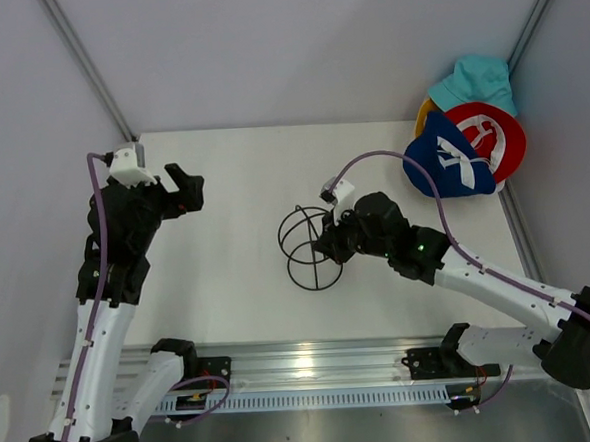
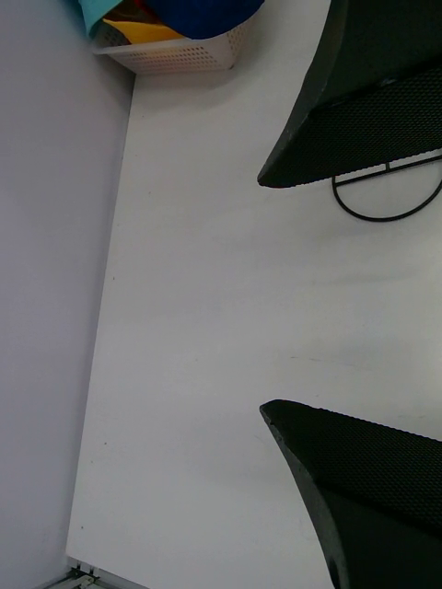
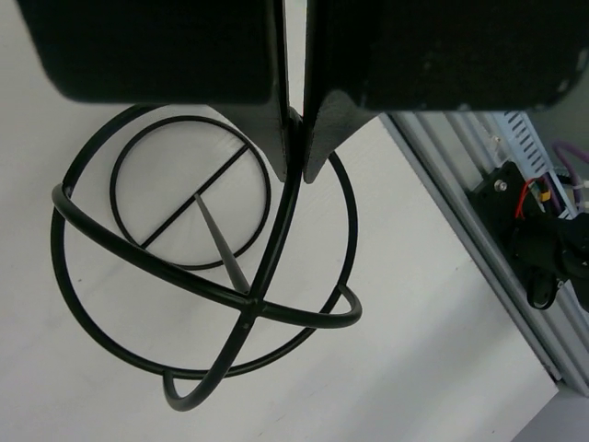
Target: Stack the hats
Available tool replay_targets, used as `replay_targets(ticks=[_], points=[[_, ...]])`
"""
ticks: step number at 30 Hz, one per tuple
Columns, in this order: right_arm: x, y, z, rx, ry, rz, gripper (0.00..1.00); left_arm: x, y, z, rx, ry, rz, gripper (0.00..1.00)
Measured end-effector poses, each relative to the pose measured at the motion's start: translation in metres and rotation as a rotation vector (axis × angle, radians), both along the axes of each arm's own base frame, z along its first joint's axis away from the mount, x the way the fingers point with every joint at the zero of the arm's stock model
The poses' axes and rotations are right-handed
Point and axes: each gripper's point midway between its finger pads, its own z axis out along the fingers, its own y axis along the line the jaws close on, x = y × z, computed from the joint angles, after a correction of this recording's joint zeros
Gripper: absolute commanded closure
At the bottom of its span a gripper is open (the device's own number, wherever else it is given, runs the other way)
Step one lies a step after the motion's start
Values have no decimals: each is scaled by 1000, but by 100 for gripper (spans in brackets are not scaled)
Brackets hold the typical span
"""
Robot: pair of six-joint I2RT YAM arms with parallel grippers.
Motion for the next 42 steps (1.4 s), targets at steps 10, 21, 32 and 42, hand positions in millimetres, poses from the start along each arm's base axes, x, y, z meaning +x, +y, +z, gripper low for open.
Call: replay_targets(ticks=[10,21,32,42], points=[[-34,22,-5,2,23,31,100,4,-1,-5,-1,19,-7,1],[-35,19,-12,-26,38,-26,30,5,-7,-8,-7,30,-39,0],[-29,-8,77,0,-54,-83,4,4,-9,-8,-10,33,-56,0],[118,-137,149,-77,-358,-614,0,10,-15,-19,-13,70,-84,0]])
